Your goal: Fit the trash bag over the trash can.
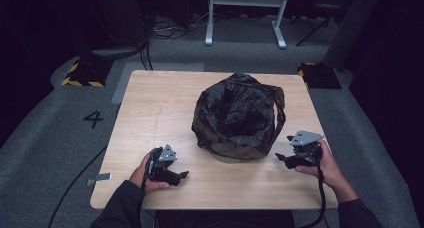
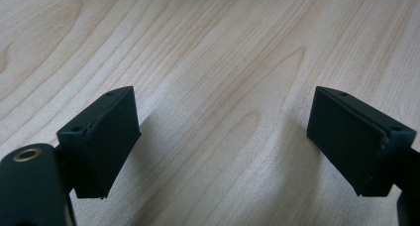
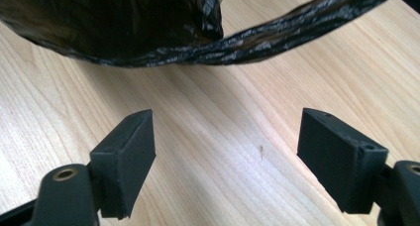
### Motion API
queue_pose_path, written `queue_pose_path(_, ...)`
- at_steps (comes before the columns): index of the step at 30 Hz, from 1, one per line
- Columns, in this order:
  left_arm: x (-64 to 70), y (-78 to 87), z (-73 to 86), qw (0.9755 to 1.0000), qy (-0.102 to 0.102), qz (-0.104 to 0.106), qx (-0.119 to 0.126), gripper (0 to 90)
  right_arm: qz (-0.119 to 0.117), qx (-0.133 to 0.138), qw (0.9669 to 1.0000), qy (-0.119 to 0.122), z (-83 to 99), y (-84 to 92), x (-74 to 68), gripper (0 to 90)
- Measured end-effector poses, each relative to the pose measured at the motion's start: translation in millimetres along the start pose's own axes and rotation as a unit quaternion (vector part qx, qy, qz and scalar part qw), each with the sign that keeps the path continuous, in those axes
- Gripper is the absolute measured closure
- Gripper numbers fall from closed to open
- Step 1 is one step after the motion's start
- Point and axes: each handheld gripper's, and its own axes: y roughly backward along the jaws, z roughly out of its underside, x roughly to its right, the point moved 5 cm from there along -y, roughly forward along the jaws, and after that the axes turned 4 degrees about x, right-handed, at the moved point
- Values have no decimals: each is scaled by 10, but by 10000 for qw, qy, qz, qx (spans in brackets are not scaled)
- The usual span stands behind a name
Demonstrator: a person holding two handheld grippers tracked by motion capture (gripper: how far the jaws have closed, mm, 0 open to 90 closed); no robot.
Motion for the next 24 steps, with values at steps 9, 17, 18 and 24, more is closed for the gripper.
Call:
queue_pose_path(9, 0, 0, 0, 10000, 0, 0, 1, 130, -31, -60, 10000, -64, 125, -39, -2, 225)
queue_pose_path(17, 0, 0, 0, 10000, 2, 2, 0, 130, -93, -186, 9997, -142, 266, -73, -22, 225)
queue_pose_path(18, 0, 0, 0, 10000, 1, 1, 0, 129, -72, -206, 9997, -147, 283, -73, -21, 225)
queue_pose_path(24, 0, 0, 0, 10000, 0, -1, 0, 129, -136, -270, 9993, -229, 398, -106, -47, 224)
